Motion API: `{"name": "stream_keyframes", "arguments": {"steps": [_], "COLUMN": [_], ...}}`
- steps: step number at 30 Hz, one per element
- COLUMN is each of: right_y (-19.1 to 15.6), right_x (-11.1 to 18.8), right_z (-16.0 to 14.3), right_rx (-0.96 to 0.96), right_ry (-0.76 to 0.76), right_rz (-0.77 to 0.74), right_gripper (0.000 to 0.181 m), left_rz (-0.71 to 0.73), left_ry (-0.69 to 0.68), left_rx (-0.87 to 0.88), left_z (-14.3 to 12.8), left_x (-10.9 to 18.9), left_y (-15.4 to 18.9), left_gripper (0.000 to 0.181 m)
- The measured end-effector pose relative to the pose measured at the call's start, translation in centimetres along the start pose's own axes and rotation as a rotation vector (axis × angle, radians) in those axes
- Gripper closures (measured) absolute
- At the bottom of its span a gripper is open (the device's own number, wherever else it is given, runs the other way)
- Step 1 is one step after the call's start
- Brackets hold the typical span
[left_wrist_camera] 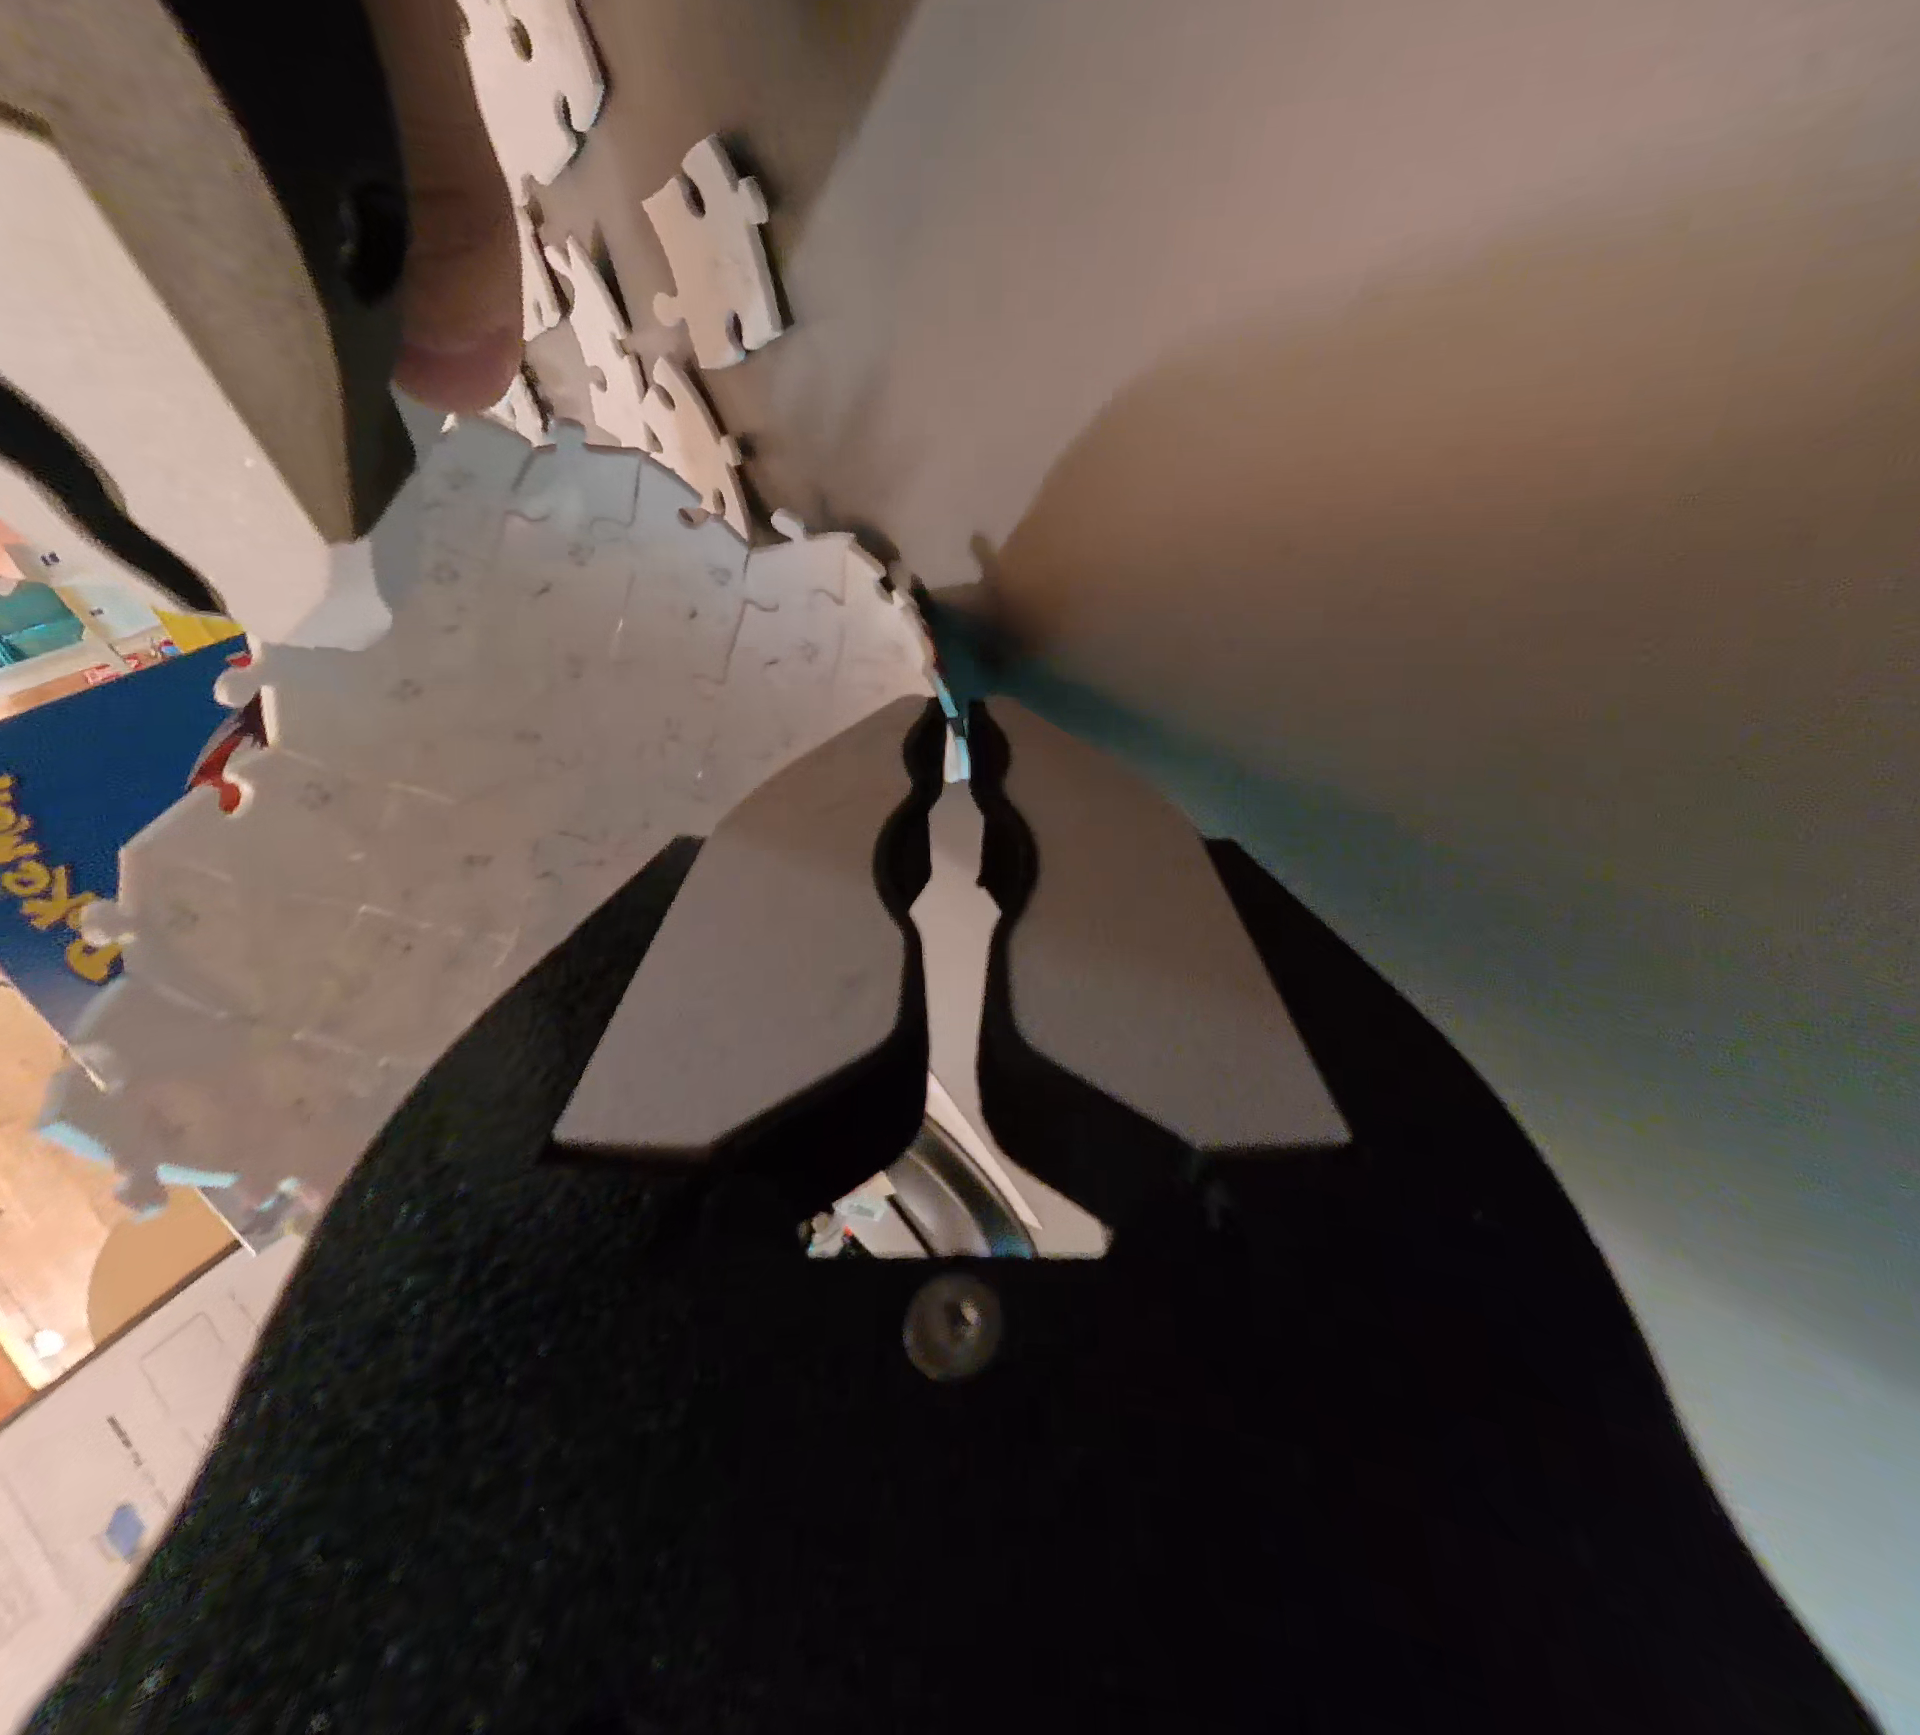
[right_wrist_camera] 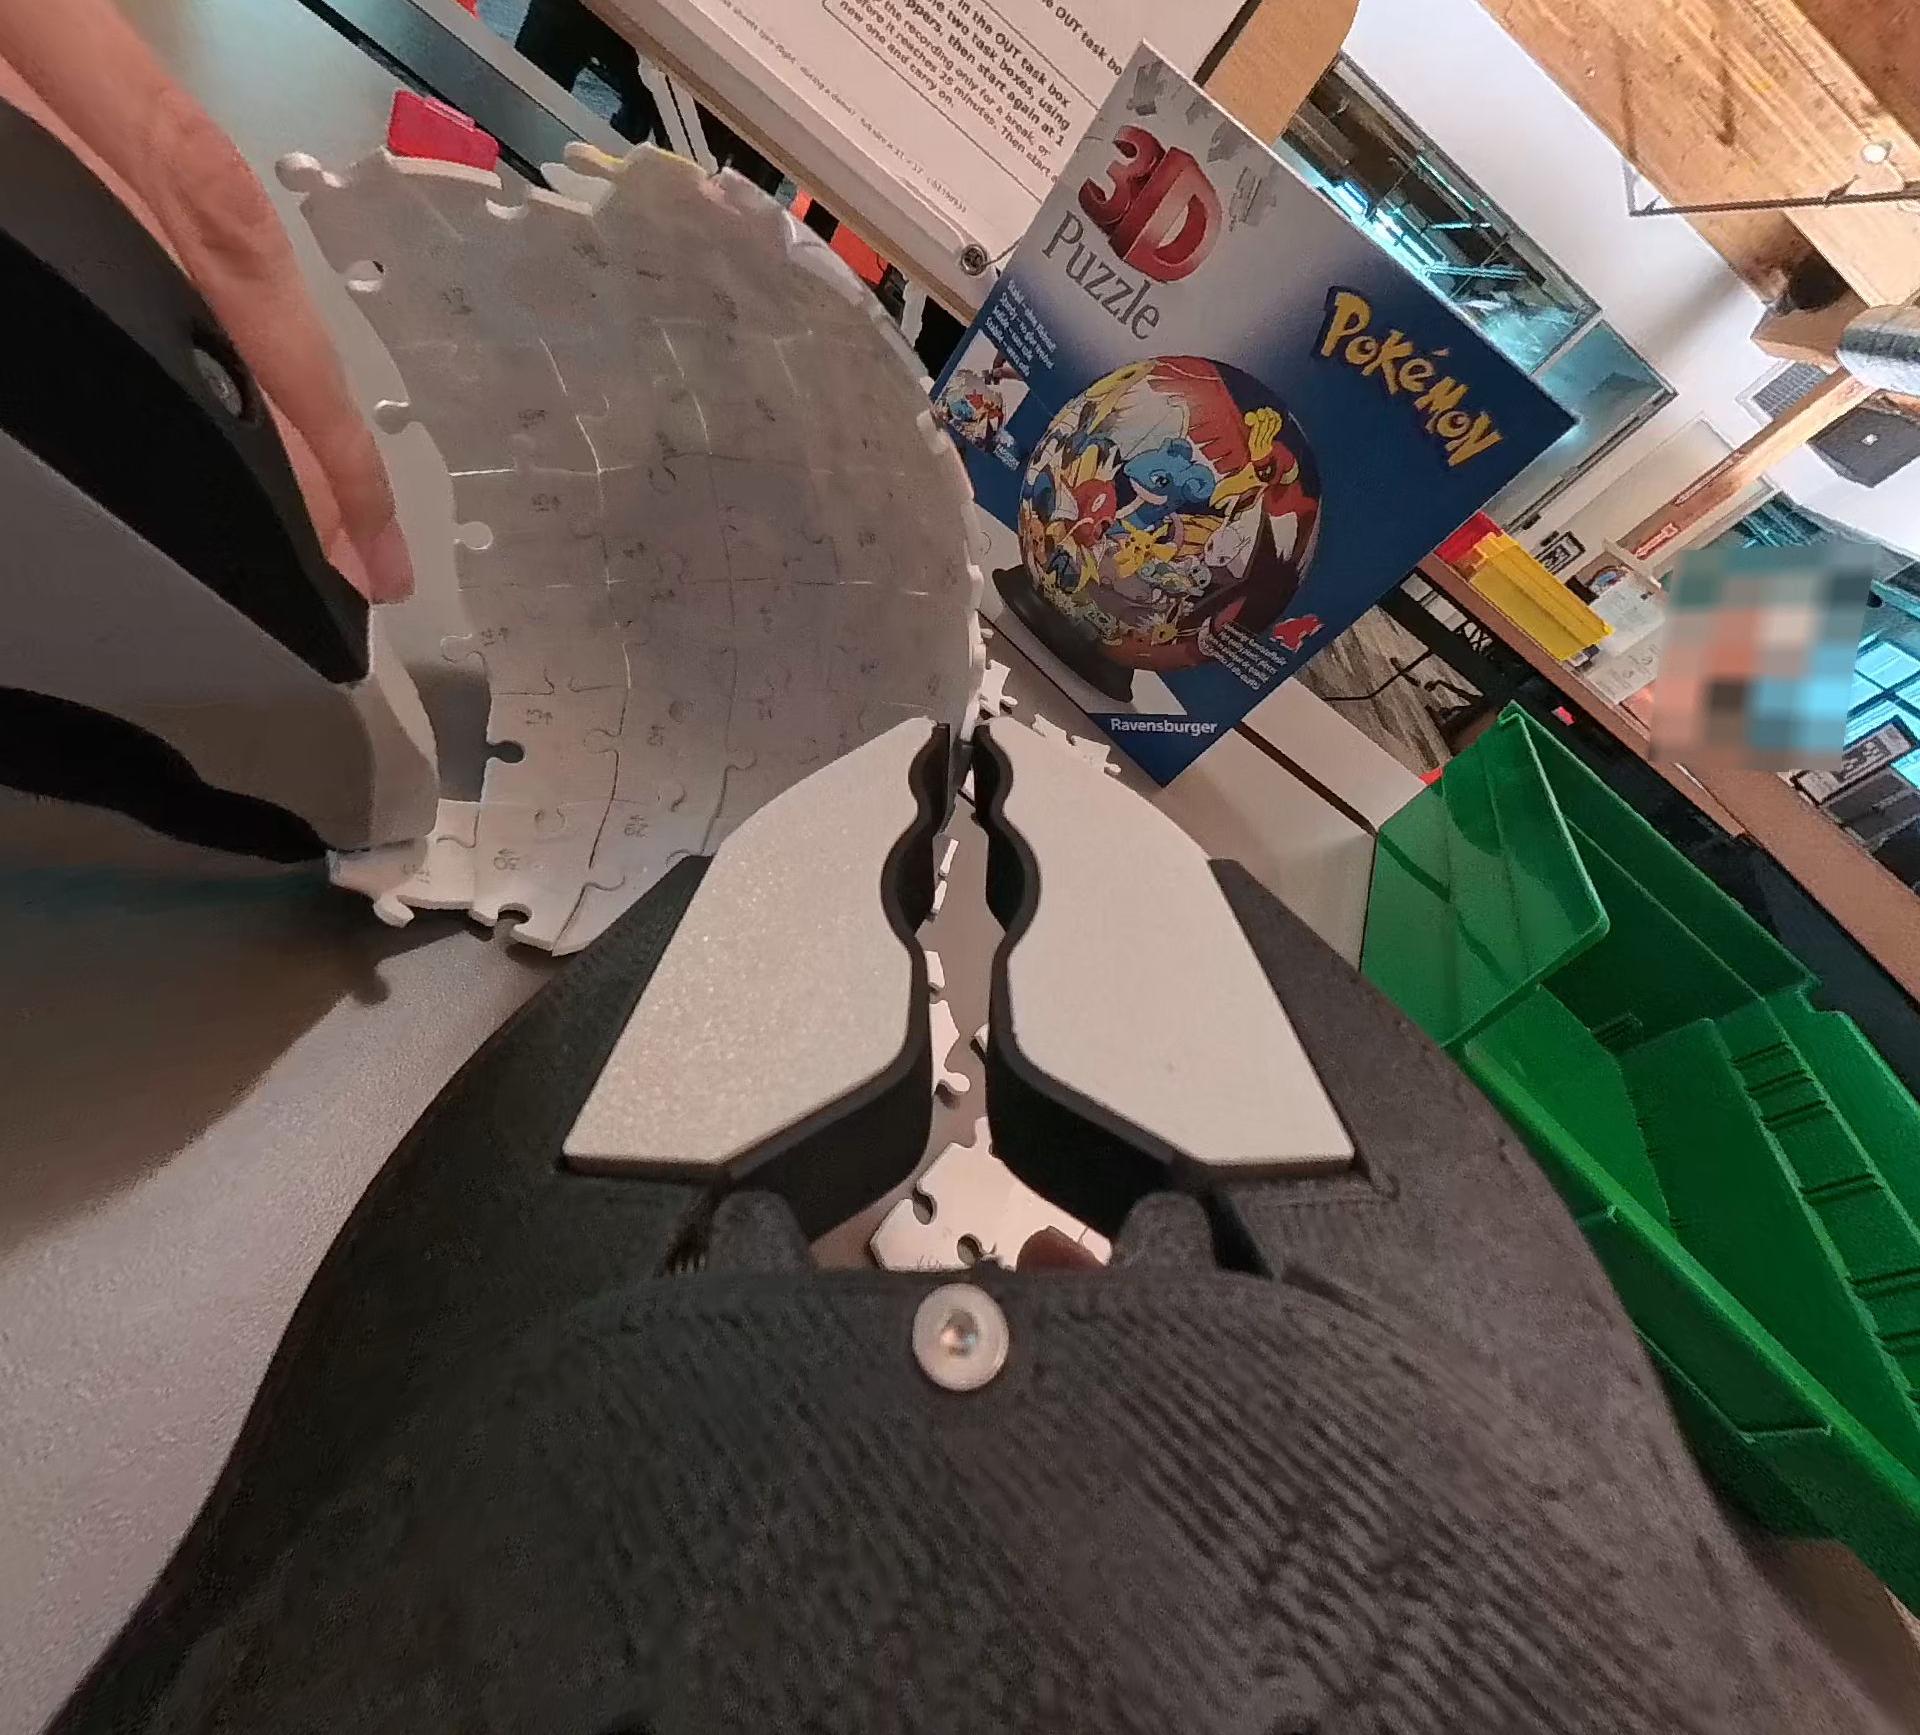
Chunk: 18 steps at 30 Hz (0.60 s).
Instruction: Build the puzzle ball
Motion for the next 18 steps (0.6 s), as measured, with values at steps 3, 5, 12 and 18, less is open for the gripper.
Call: {"name": "stream_keyframes", "arguments": {"steps": [3,5,12,18], "right_y": [-0.02,-0.03,-0.02,-0.08], "right_x": [-0.01,-0.01,-0.02,-0.08], "right_z": [0.01,0.00,0.01,-0.01], "right_rx": [0.001,0.001,0.001,0.005], "right_ry": [0.000,-0.001,-0.001,-0.004], "right_rz": [0.001,0.002,0.000,0.003], "right_gripper": [0.177,0.177,0.177,0.177], "left_rz": [-0.023,-0.032,-0.016,0.039], "left_ry": [0.015,0.022,0.002,-0.061], "left_rx": [-0.044,-0.080,-0.082,0.070], "left_z": [0.00,0.03,-0.02,-0.82], "left_x": [0.03,0.07,0.06,0.32], "left_y": [-0.03,-0.01,0.10,0.36], "left_gripper": [0.177,0.177,0.177,0.170]}}
Point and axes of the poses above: each gripper's, where its closed fingertips meet, x back along the fingers, z out of its top, y = z × x across the jaws, the point moved 3 cm from there along x, back along the fingers, and after that the axes turned 14 degrees about z, right-handed, at the moved point
